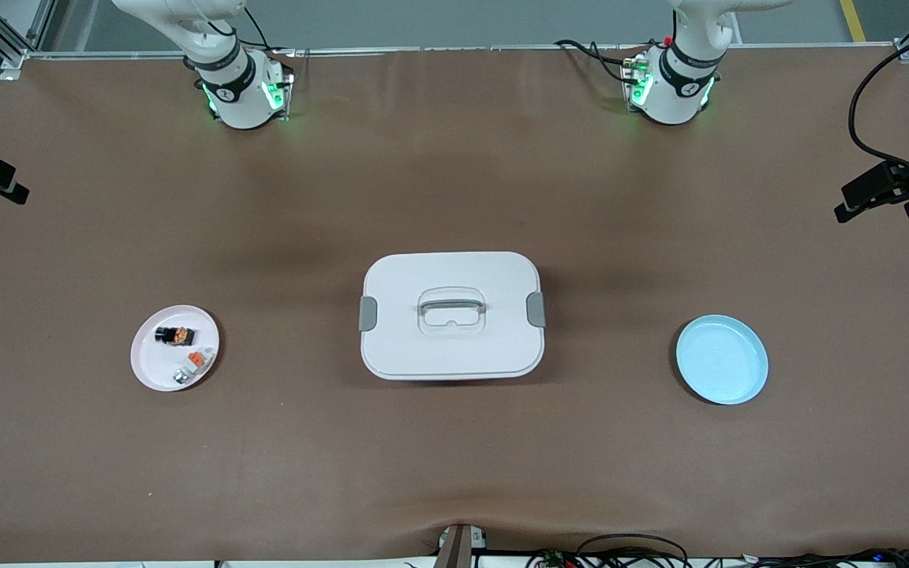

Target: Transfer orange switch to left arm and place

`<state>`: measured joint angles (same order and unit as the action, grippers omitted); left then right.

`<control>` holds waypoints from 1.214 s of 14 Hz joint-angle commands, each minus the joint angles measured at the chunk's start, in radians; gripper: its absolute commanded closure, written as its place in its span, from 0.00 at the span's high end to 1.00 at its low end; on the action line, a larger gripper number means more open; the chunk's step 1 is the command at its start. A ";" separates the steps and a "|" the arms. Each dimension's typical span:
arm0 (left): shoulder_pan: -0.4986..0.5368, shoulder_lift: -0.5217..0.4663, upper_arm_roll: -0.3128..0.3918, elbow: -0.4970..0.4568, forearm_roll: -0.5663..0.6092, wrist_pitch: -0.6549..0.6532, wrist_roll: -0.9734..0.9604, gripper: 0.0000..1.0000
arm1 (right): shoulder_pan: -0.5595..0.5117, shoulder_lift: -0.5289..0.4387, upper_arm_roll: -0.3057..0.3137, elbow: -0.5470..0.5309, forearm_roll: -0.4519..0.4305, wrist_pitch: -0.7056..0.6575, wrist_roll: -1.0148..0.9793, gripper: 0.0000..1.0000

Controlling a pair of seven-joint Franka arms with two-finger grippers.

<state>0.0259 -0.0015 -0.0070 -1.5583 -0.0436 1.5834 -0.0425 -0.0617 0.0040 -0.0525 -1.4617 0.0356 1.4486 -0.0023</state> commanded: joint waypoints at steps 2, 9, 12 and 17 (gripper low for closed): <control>0.003 0.003 -0.002 0.021 0.013 -0.020 0.001 1.00 | -0.020 -0.009 -0.009 -0.012 -0.014 0.019 0.018 1.00; 0.005 0.005 -0.001 0.021 0.014 -0.020 0.004 1.00 | -0.035 0.072 -0.009 -0.009 -0.008 0.098 0.022 1.00; 0.003 0.005 -0.001 0.021 0.014 -0.020 0.003 1.00 | -0.052 0.100 -0.009 -0.014 -0.005 0.102 0.062 1.00; 0.005 0.005 0.001 0.021 0.014 -0.020 0.006 1.00 | -0.053 0.192 -0.009 -0.009 -0.011 0.154 0.045 1.00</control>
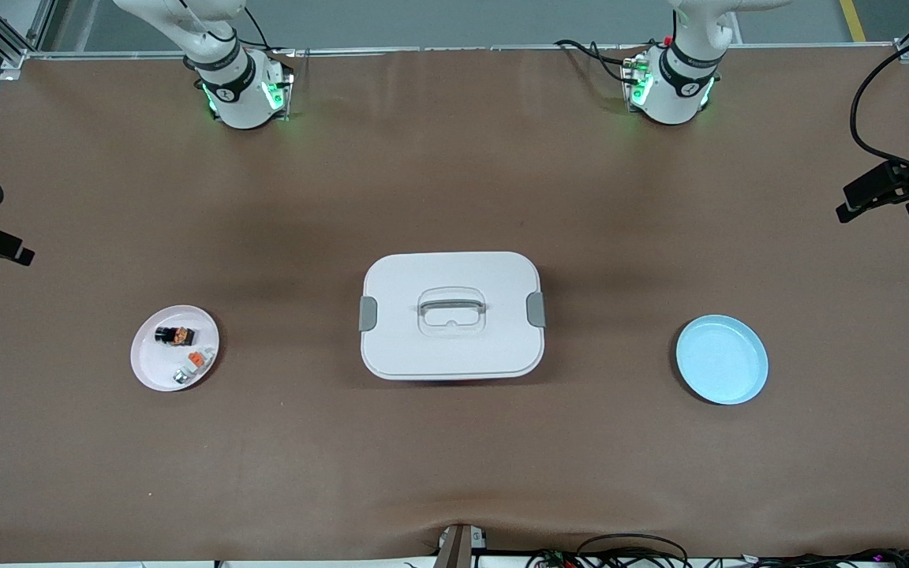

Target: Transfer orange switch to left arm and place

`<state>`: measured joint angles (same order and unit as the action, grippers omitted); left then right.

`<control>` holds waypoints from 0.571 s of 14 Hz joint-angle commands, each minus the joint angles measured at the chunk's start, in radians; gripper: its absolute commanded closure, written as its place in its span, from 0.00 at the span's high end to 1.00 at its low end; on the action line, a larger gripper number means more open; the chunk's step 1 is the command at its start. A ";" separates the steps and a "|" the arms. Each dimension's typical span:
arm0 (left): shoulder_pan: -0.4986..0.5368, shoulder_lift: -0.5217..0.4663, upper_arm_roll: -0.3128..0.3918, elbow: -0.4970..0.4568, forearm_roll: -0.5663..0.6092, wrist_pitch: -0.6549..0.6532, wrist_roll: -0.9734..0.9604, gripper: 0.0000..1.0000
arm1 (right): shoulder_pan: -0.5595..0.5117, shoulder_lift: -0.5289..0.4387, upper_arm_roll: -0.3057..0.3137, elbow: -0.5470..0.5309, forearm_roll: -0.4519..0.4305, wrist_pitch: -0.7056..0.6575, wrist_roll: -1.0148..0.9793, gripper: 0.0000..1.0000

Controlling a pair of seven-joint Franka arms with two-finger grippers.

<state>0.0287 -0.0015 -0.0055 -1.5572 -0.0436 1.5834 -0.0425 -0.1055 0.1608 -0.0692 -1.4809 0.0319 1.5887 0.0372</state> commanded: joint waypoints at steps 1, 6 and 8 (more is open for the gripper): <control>0.002 0.005 -0.001 0.020 0.014 -0.020 0.006 1.00 | 0.004 0.045 0.009 0.010 -0.019 0.019 0.013 1.00; 0.002 0.005 -0.001 0.020 0.014 -0.020 0.006 1.00 | 0.006 0.103 0.012 -0.002 -0.015 0.066 0.019 1.00; 0.002 0.005 -0.001 0.020 0.014 -0.020 0.006 1.00 | 0.006 0.120 0.012 -0.038 -0.010 0.109 0.021 1.00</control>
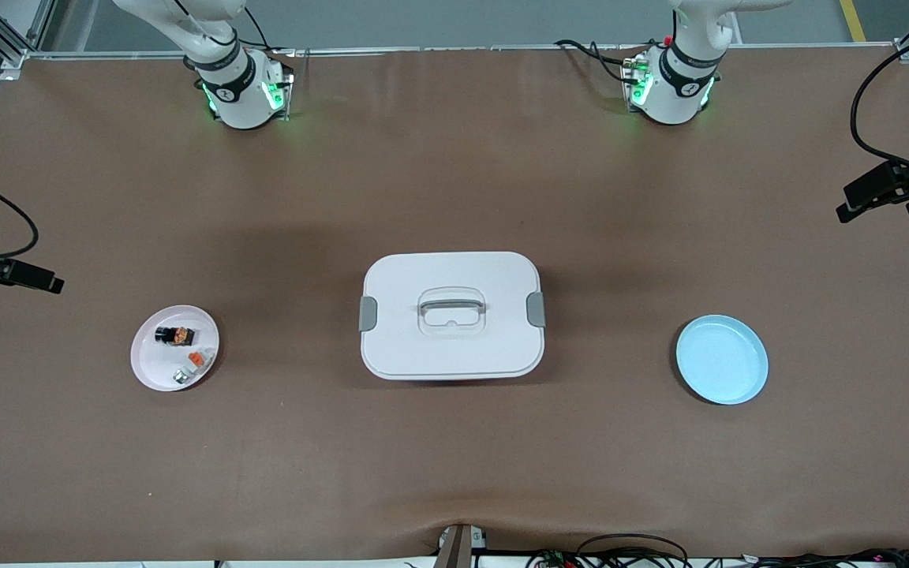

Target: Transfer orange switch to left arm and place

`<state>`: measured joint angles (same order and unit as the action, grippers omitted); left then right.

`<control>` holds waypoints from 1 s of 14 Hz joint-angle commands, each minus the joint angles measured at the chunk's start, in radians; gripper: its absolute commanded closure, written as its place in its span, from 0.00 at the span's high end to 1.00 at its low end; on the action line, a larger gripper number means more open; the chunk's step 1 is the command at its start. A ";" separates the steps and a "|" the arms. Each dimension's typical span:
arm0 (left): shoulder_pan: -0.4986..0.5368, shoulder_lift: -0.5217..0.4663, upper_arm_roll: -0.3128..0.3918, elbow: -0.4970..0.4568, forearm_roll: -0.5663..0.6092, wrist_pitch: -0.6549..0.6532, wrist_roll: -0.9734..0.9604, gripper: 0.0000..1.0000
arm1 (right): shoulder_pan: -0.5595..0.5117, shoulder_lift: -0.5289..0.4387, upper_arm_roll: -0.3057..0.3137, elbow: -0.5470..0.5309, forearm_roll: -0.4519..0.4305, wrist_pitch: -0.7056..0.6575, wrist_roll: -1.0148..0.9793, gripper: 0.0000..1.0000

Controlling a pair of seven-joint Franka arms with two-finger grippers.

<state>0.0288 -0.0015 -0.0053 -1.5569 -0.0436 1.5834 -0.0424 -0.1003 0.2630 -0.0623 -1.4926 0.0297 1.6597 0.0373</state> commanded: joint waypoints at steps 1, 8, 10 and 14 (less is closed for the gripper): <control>0.002 0.005 -0.001 0.020 0.014 -0.020 0.006 1.00 | 0.001 0.018 0.006 -0.070 -0.007 0.092 0.020 1.00; 0.003 0.006 -0.001 0.020 0.014 -0.020 0.006 1.00 | 0.036 0.068 0.006 -0.262 -0.007 0.337 0.021 1.00; 0.003 0.006 -0.001 0.020 0.014 -0.020 0.006 1.00 | 0.034 0.107 0.006 -0.265 -0.007 0.360 0.007 1.00; 0.003 0.006 0.001 0.020 0.014 -0.019 0.006 1.00 | 0.037 0.121 0.006 -0.334 -0.011 0.469 0.006 1.00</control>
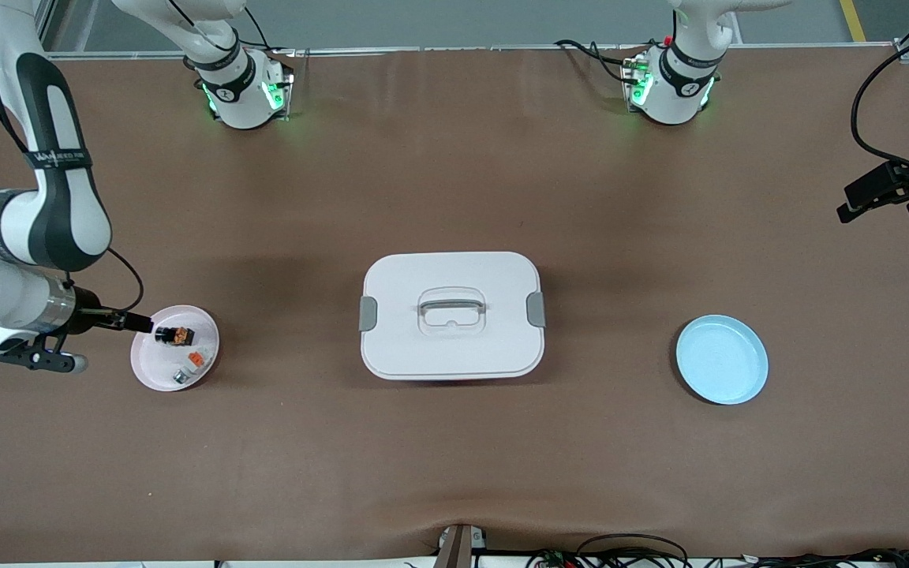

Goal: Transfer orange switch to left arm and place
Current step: 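Reach the right gripper down to the switches on the white plate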

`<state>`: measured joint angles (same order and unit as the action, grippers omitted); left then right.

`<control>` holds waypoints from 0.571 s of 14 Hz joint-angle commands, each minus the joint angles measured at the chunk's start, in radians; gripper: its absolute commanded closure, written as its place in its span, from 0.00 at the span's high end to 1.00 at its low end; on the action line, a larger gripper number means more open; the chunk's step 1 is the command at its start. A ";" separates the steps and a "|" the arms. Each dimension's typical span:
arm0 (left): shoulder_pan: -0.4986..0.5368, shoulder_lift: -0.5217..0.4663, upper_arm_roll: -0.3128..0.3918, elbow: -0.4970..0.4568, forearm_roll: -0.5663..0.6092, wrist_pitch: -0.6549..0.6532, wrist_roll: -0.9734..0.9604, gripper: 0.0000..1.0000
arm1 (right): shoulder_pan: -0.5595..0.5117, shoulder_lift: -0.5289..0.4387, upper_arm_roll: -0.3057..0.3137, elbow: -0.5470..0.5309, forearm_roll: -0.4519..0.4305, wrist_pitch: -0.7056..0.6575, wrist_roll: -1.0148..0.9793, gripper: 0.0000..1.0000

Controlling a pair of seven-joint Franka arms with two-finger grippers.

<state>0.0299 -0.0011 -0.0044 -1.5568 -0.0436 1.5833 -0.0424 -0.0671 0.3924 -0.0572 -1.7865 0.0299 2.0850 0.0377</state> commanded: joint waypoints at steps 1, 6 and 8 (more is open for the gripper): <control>0.002 0.006 0.000 0.020 0.014 -0.019 0.007 1.00 | 0.003 -0.007 0.000 -0.069 -0.012 0.090 0.005 1.00; 0.004 0.006 0.000 0.020 0.014 -0.019 0.007 1.00 | 0.004 0.042 0.000 -0.139 -0.012 0.225 0.005 1.00; 0.004 0.006 0.000 0.020 0.014 -0.019 0.007 1.00 | 0.010 0.069 0.000 -0.139 -0.012 0.247 0.005 1.00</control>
<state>0.0309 -0.0010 -0.0039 -1.5567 -0.0436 1.5834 -0.0421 -0.0655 0.4381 -0.0566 -1.9271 0.0299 2.3086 0.0370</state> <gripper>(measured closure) 0.000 0.000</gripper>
